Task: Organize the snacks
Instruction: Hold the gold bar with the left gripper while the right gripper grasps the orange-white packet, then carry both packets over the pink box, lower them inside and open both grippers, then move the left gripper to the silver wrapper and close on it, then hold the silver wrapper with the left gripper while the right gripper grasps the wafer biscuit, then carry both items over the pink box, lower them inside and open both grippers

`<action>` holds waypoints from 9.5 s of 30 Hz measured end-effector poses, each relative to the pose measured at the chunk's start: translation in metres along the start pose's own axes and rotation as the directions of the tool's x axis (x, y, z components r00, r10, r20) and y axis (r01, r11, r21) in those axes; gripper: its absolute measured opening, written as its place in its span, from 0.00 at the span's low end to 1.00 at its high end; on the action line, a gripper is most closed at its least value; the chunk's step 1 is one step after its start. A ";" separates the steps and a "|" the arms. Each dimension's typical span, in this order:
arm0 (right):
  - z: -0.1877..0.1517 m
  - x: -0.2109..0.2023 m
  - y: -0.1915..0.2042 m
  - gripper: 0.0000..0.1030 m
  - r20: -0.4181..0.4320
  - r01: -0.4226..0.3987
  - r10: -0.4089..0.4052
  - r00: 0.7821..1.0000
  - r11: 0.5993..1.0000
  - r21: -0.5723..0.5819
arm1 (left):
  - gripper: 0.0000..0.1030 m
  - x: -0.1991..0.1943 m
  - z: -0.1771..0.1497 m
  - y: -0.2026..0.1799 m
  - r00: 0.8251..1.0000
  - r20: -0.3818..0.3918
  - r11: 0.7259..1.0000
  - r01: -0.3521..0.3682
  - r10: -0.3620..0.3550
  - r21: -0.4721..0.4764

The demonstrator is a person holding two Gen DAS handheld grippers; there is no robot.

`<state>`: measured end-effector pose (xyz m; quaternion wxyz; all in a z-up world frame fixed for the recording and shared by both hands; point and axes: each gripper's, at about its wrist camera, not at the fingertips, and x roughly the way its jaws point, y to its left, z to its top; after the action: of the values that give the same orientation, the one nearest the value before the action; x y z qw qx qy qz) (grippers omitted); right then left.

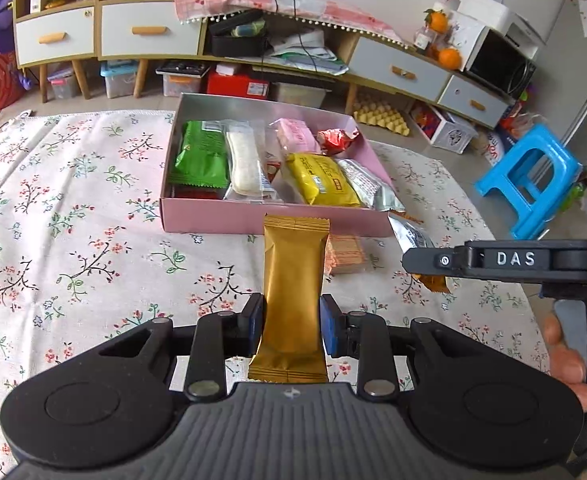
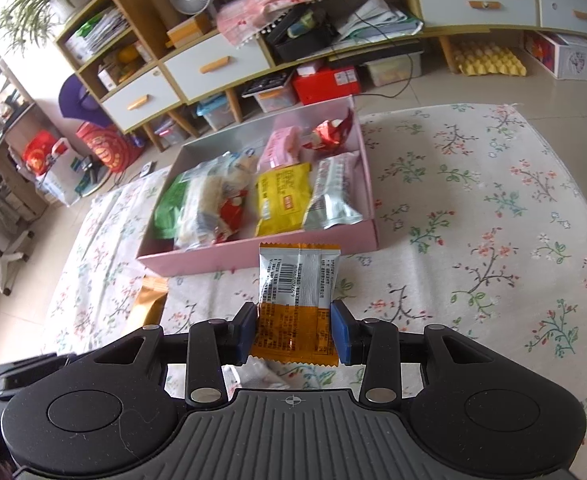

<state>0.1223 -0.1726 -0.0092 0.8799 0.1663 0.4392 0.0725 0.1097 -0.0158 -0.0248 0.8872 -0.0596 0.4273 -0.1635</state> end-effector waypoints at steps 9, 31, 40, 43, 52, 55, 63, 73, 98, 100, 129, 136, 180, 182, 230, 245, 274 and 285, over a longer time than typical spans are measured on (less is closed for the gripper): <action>0.000 -0.016 0.010 0.37 0.038 -0.036 0.037 0.999 0.999 -0.023 | 0.26 -0.003 0.002 0.005 1.000 0.017 1.000 -0.013 0.014 -0.020; 0.020 -0.040 -0.003 0.37 0.135 -0.033 0.034 0.990 0.999 -0.003 | 0.26 -0.013 0.022 0.017 0.992 0.116 0.997 -0.046 0.053 -0.065; 0.031 -0.032 -0.007 0.37 0.130 -0.035 0.034 0.991 0.999 -0.001 | 0.26 -0.008 0.033 0.027 0.988 0.136 0.995 -0.060 0.071 -0.083; 0.037 -0.028 -0.009 0.37 0.131 -0.035 0.034 0.991 0.999 0.005 | 0.26 -0.005 0.039 0.029 0.988 0.139 0.994 -0.059 0.072 -0.093; 0.063 -0.012 -0.018 0.37 0.137 -0.006 0.006 0.990 1.000 -0.003 | 0.26 0.008 0.057 0.032 0.986 0.151 0.993 -0.054 0.070 -0.104; 0.069 -0.001 -0.023 0.37 0.124 -0.015 0.012 0.992 1.000 0.021 | 0.26 0.017 0.065 0.033 0.988 0.148 0.993 -0.024 0.041 -0.118; 0.085 0.030 -0.016 0.37 0.103 -0.016 0.012 0.995 0.999 0.045 | 0.26 0.050 0.076 0.012 0.993 0.114 0.993 0.052 -0.040 -0.106; 0.102 0.055 -0.025 0.37 0.090 -0.050 0.038 0.995 0.990 0.132 | 0.26 0.086 0.081 0.009 0.997 0.057 0.993 0.050 -0.044 -0.109; 0.103 0.053 -0.023 0.56 0.218 -0.082 0.053 0.974 0.988 0.129 | 0.34 0.062 0.086 0.017 0.994 0.106 0.987 -0.007 0.024 -0.159; 0.102 0.052 -0.026 0.56 0.197 -0.088 0.057 0.979 0.984 0.153 | 0.35 0.056 0.084 0.018 0.993 0.117 0.987 0.006 0.012 -0.159; 0.026 -0.037 0.002 0.56 0.105 -0.021 0.019 0.994 1.000 0.017 | 0.57 0.025 0.026 -0.006 0.994 0.016 0.994 -0.104 0.104 -0.021; 0.012 -0.040 0.005 0.70 0.086 0.011 -0.010 0.996 1.000 -0.011 | 0.64 0.028 0.011 -0.008 0.996 -0.024 0.996 -0.086 0.086 -0.029; -0.006 0.017 -0.009 0.87 -0.028 0.201 -0.204 0.979 0.977 -0.074 | 0.18 0.039 -0.009 0.024 0.967 -0.094 0.965 -0.244 0.235 -0.096; -0.008 0.028 -0.006 0.87 -0.041 0.201 -0.206 0.978 0.975 -0.096 | 0.18 0.036 -0.006 0.030 0.969 -0.092 0.963 -0.241 0.231 -0.120; -0.019 0.036 0.038 0.40 -0.009 0.086 -0.088 0.996 0.991 -0.101 | 0.18 0.020 0.002 0.054 0.971 -0.061 0.955 -0.237 0.230 -0.176; -0.017 -0.009 0.041 0.40 0.018 -0.003 0.004 1.000 0.996 -0.094 | 0.18 0.009 0.003 0.041 0.984 -0.035 0.973 -0.180 0.176 -0.146; 0.009 -0.022 0.045 0.40 0.109 -0.001 0.014 0.994 0.993 -0.116 | 0.18 0.013 0.032 0.017 0.973 0.064 0.973 -0.218 0.222 -0.071; 0.043 0.011 0.025 0.40 0.112 0.035 -0.026 0.993 0.997 -0.074 | 0.18 0.042 0.062 0.042 0.980 0.118 0.983 -0.145 0.158 -0.114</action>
<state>0.1639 -0.1559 0.0151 0.9096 0.1299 0.3890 0.0664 0.1928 0.0077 -0.0271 0.9181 -0.0835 0.3813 -0.0686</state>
